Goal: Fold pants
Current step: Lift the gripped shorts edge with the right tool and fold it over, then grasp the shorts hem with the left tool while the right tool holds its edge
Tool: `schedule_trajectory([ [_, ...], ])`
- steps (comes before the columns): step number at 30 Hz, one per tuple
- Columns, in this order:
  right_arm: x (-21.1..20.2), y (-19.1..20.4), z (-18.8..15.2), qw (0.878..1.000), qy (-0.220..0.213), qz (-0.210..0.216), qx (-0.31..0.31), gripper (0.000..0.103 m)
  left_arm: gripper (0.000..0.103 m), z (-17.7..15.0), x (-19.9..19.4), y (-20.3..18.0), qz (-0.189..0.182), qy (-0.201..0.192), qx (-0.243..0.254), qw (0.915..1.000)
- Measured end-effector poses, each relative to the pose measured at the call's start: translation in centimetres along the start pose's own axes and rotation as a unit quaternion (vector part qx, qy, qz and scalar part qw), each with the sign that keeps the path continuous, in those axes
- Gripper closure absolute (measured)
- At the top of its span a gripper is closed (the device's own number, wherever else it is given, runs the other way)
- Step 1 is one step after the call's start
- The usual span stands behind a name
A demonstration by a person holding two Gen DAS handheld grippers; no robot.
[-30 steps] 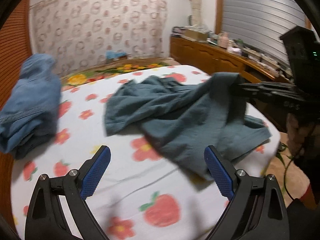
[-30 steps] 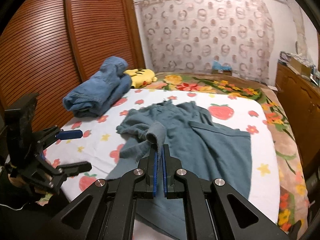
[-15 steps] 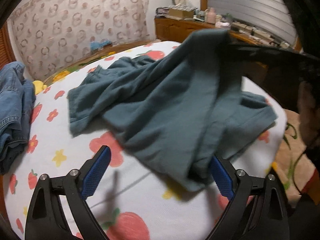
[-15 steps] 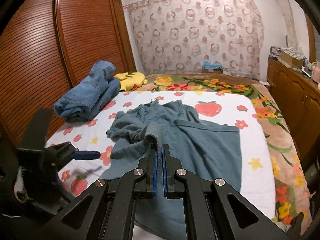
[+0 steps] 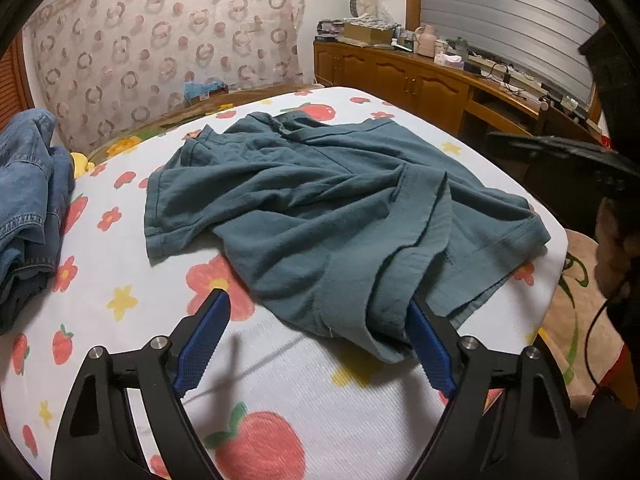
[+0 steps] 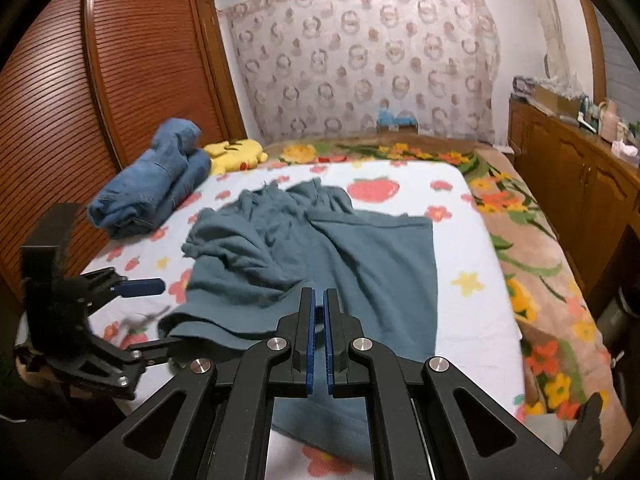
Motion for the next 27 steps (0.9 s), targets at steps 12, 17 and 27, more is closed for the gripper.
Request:
schedule_trajectory([
  [12,5.6,-0.5,1.6,0.998,0.052,0.012,-0.014,0.062,0.055,-0.6,-0.3,-0.6,-0.037,0.003,0.003,0.9993],
  [17,6.0,-0.4,2.2,0.998,0.058,0.029,-0.018,0.098,0.055,-0.6,-0.1,-0.5,-0.029,0.007,-0.002,0.9996],
  [27,-2.1,-3.0,2.9,1.0,-0.014,-0.004,0.009,0.099,0.05,-0.8,-0.3,-1.5,-0.033,0.004,0.011,0.9994],
])
Point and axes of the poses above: each gripper's, at about its wrist camera, not at the fingertips, and x roughly the way its jaws point, y to its left, z to its top, the point moved 5 cm from there along x, roughly the way its jaws point, and after that the axes turned 8 degrees about -x, right-handed, at the moved point
